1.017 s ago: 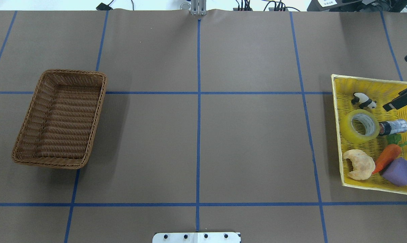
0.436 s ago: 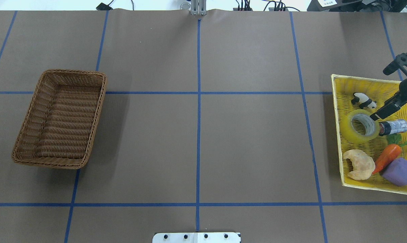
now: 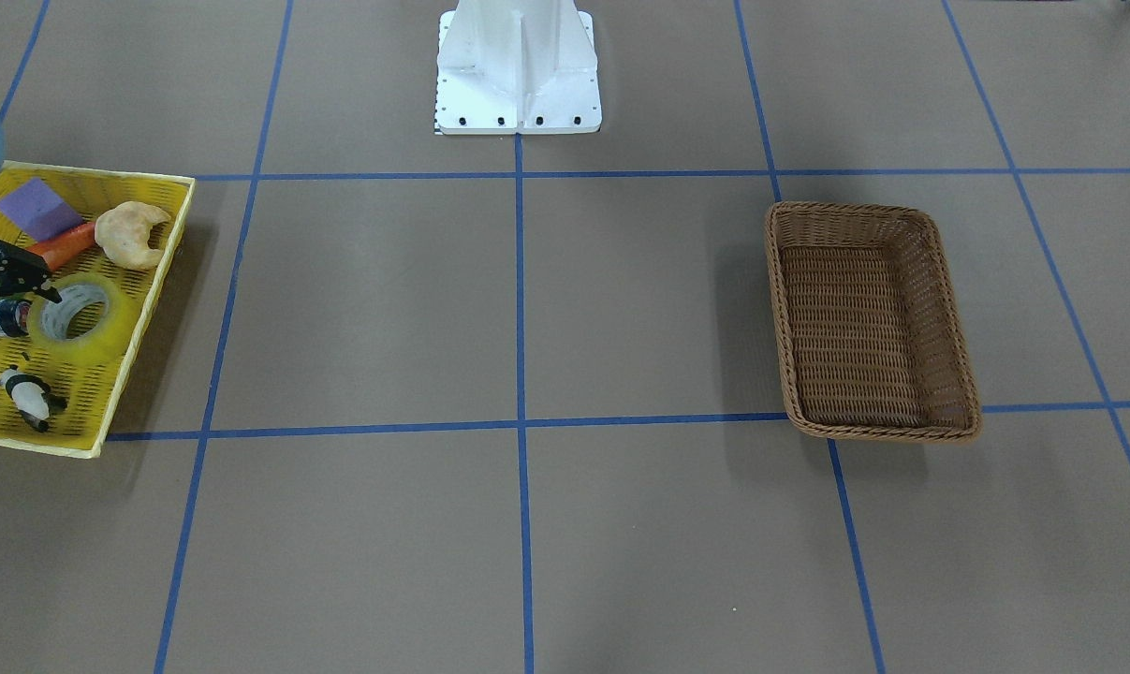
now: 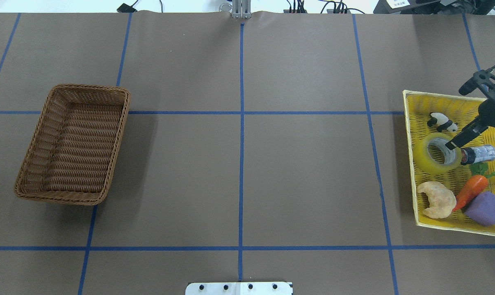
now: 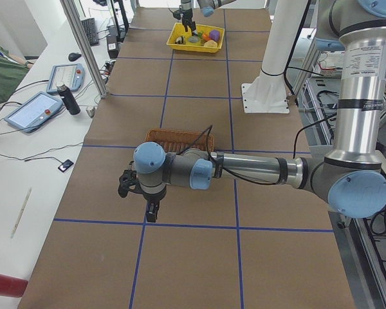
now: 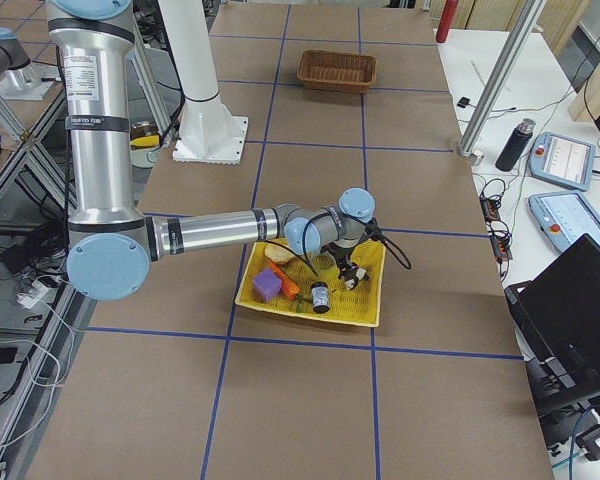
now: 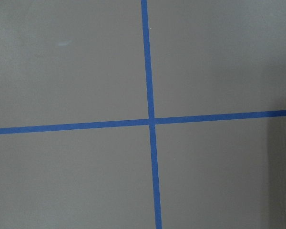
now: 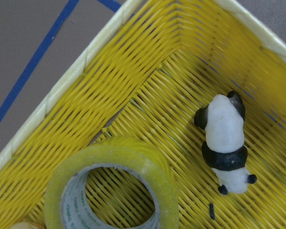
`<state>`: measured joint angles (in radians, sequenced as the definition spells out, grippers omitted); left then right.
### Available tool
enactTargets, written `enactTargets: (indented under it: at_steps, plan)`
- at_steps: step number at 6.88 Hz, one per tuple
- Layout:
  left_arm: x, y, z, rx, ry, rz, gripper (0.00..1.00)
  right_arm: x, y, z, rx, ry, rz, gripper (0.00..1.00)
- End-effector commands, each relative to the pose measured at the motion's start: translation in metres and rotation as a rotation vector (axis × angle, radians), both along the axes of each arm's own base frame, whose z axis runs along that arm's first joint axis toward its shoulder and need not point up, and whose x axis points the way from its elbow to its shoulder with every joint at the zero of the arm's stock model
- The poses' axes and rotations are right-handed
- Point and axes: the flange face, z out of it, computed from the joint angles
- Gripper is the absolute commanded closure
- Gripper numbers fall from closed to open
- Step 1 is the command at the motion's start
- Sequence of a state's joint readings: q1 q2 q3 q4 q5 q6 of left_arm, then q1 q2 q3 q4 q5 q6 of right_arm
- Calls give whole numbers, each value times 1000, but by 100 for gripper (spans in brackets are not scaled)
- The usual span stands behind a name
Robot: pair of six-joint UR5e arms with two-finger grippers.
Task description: Move tape to another basket
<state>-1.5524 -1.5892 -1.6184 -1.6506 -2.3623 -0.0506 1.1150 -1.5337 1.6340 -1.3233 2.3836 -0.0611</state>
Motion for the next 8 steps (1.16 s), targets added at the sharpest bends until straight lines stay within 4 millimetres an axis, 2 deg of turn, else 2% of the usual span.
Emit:
enactTargets:
  at_steps: [1,2,4,6,7,8]
  plan:
    - [0,0,5,-8,0,1,2,-18,-1,3,-6,9,-26,0]
    - [0,0,5,-8,0,1,2,-19,-2,12,-16,16,-29,0]
    - [1,0,6,-11,0,3,2,-31,-5,15,-1,55,-34,1]
    - [0,0,8,-14,0,1,2,-36,-5,18,-3,58,-44,14]
    - [0,0,10,-17,0,1,2,-40,-10,16,-3,56,-45,27]
    - [0,0,10,-16,-1,2,2,-41,-12,19,-4,59,-46,59]
